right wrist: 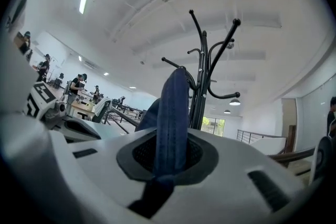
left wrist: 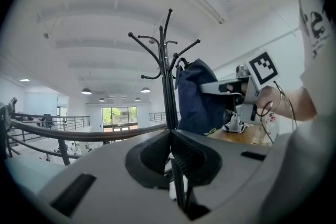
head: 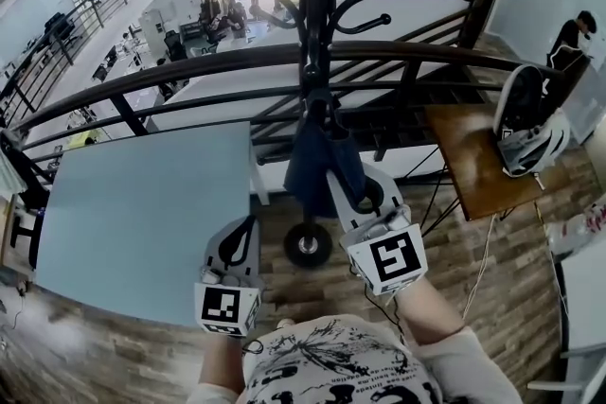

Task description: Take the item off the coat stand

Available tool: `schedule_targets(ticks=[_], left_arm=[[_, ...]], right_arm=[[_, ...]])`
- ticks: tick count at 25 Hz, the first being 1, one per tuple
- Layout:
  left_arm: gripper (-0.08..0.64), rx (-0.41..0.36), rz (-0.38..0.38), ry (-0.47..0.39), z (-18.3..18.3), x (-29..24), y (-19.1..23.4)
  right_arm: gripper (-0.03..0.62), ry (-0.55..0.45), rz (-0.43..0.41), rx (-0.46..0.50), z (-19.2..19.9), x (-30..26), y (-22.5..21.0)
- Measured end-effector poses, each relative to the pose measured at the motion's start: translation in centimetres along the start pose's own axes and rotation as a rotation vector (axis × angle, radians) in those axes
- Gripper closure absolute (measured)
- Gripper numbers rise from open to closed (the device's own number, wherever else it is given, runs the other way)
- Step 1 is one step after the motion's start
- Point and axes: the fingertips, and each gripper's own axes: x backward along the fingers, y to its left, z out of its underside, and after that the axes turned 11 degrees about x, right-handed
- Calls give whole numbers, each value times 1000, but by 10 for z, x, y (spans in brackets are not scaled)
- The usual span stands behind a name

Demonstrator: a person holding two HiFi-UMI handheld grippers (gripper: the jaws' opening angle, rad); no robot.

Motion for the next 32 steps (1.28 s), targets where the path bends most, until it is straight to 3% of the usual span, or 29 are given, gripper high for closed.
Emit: schedule_targets(ticks=[6, 13, 18, 24, 32], left_arm=[[555, -11, -16, -18, -4, 1, -6], [555, -27, -34, -19, -1, 4, -6], [555, -44, -54, -48, -2, 5, 0], [555, -6, -53, -17, -2, 7, -4], [555, -21, -50, -29, -1, 8, -7]], right_arm=[[560, 79, -58, -60, 56, 13, 16], [558, 88, -57, -136, 108, 30, 25], [559, 113, -57, -129, 112, 41, 27], [561, 82, -51, -116, 98, 44, 22], [563, 56, -46, -97, 84, 44, 13]])
